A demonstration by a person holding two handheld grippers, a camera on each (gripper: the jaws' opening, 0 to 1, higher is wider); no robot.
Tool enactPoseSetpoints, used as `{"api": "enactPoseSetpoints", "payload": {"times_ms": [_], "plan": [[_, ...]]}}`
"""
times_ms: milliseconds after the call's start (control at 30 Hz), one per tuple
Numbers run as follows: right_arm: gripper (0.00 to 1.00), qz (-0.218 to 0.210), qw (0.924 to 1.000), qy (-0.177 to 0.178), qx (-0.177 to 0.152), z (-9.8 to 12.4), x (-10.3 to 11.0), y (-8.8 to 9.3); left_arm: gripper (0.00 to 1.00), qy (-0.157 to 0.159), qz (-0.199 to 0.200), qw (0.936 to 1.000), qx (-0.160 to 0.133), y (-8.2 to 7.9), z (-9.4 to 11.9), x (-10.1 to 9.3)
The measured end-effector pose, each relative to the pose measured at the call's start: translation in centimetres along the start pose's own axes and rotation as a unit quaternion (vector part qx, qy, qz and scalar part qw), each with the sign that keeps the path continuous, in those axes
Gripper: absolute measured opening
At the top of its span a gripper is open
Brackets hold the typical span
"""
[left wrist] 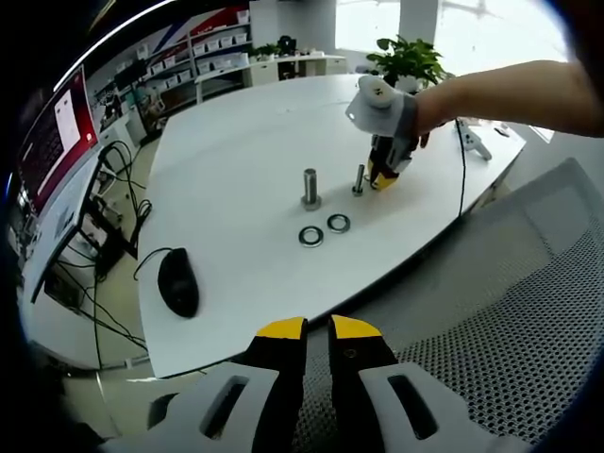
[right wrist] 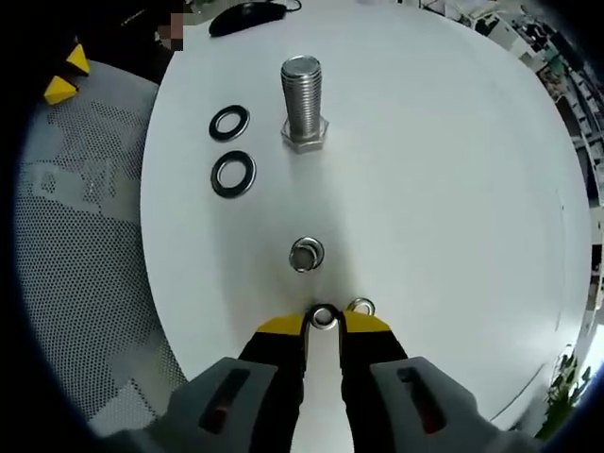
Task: Place the washer onto the threaded stud by aligning its center hole with the stud, sliding it down to the base, and recovering from edge contact or off-axis alignment until the washer reaches the visible bottom stop.
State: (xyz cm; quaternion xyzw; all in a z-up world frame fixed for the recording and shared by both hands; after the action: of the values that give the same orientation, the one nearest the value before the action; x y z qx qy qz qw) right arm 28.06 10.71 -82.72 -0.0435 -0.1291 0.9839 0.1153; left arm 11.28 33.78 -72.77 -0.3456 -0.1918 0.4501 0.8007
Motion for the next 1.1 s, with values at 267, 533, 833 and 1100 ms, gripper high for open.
{"api": "enactPoseSetpoints", "payload": {"times_ms": [267,533,833,1100], "plan": [[0.15,-0.004,1.0,-0.002,0.001,0.08,-0.11,0.33,0.07,-0.001,0.001,1.0,0.001,0.03,0.02,-0.05],[0.15,-0.006,1.0,-0.005,0.002,0.12,0.16,0.46,0.07,-0.001,0.001,1.0,0.002,0.06,-0.03,0.03],[0.15,0.001,0.9999,-0.012,0.008,0.14,0.3,0.28,0.07,0.0,0.002,1.0,0.002,0.06,-0.03,0.06],[0.14,0.002,0.9998,-0.018,-0.006,0.1,0.03,0.28,0.07,0.0,0.002,1.0,0.002,0.06,-0.01,0.02]]}}
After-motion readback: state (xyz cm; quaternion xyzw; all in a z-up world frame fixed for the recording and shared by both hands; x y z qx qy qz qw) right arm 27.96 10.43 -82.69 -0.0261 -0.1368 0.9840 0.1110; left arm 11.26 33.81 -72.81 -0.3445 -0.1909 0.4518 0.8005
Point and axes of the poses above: the point that each gripper's makers call its tool centre point, and the gripper's own axes: z roughly backward along the fingers, x roughly to its left, y roughly out of its underside, the point moved 4 cm from there along z, roughly backward along the fingers, and after that the axes turned 10 degrees about -x, right-handed, at the moved point
